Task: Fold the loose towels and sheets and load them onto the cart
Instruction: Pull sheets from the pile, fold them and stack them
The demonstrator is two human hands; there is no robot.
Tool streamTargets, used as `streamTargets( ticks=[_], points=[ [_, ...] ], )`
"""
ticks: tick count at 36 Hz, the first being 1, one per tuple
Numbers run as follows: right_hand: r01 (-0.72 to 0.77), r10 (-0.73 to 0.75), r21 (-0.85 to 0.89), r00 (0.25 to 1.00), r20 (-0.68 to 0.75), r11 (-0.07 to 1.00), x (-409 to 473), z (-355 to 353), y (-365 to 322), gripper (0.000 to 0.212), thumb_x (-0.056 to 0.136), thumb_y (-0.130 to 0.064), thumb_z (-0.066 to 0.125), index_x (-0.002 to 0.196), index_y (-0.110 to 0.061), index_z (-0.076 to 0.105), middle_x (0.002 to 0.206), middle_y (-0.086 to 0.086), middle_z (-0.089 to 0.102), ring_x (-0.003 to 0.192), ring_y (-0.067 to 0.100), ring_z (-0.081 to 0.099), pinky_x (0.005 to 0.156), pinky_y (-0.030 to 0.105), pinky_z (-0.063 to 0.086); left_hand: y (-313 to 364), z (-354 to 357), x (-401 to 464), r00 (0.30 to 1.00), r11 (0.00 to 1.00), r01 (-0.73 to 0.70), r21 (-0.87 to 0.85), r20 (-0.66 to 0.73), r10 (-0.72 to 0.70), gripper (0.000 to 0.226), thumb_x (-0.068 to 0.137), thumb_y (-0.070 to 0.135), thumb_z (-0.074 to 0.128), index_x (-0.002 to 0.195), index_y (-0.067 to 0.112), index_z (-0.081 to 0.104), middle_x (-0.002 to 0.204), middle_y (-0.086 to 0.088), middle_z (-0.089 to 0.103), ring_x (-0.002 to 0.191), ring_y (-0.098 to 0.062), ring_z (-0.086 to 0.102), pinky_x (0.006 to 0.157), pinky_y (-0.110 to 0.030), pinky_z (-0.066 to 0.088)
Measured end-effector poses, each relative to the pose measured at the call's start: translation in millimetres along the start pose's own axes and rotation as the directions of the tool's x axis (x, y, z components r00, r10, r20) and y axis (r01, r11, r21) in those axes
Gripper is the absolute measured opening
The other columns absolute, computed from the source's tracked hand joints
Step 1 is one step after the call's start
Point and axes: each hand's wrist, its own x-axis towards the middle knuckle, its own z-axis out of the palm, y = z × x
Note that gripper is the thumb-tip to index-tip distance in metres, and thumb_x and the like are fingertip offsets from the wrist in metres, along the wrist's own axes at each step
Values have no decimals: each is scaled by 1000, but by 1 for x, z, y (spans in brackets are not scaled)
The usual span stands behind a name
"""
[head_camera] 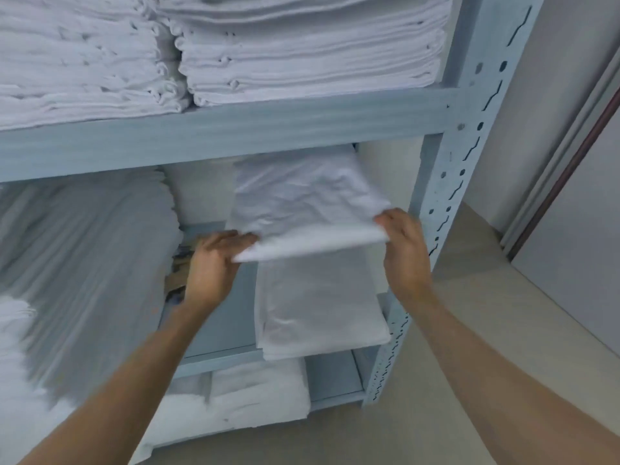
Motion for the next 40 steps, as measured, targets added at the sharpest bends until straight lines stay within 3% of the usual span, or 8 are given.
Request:
streamTargets(
  ticks=[4,7,10,13,18,26,31,40],
  points=[
    [-191,263,-212,879,397,958,-82,43,63,63,74,28,46,124,-7,61,137,7,51,125,27,41,84,34,49,-22,97,-57,927,996,90,5,364,-86,60,72,-21,65,122,11,71,126,-8,68,116,-37,64,97,-44,53],
    [-297,495,-397,576,651,868,-138,63,98,43,88,14,49,123,-9,59,133,5,50,123,22,47,97,26,44,-42,151,-109,702,990,108,93,698,-142,54,98,6,55,149,23,44,158,4,34,145,-19,33,115,-28,27],
    [-287,527,-444,529,665,849,-154,72,104,35,89,9,51,116,-9,65,125,4,50,122,20,44,97,26,45,-52,174,-139,548,972,199,125,808,-216,53,105,12,42,154,27,29,164,8,16,148,-11,20,114,-18,11],
    [-361,571,-443,541,617,821,-141,82,103,35,92,1,51,125,-11,56,130,7,41,125,24,40,96,33,46,-48,181,-132,538,939,314,140,789,-298,54,104,17,48,154,27,31,164,7,20,148,-16,21,116,-24,12],
    [-585,686,-400,422,592,705,-126,97,97,52,97,-11,54,145,-6,33,140,18,37,129,34,39,108,44,40,-41,182,-111,553,785,601,147,632,-542,55,91,21,70,142,12,51,154,-15,34,141,-30,32,115,-32,20],
    [-591,762,-492,399,510,639,-123,99,108,22,98,-8,50,115,2,59,120,18,60,111,33,57,88,34,48,-40,174,-118,291,341,940,-18,565,-772,66,80,10,82,138,3,51,125,-19,60,113,-36,58,100,-42,48],
    [-705,802,-400,435,409,586,-122,102,102,21,97,-7,50,110,4,62,111,20,64,95,31,61,72,32,47,-37,173,-108,425,390,905,-171,403,-811,40,83,0,76,121,9,66,83,-2,55,78,-24,55,69,-31,46],
    [-856,866,-236,375,330,460,-145,109,105,11,93,-2,52,93,-2,63,99,16,65,88,32,61,73,35,51,-33,185,-111,484,408,857,-315,216,-848,25,89,-2,68,104,17,75,89,-2,62,65,-15,54,56,-19,42]
  ],
)
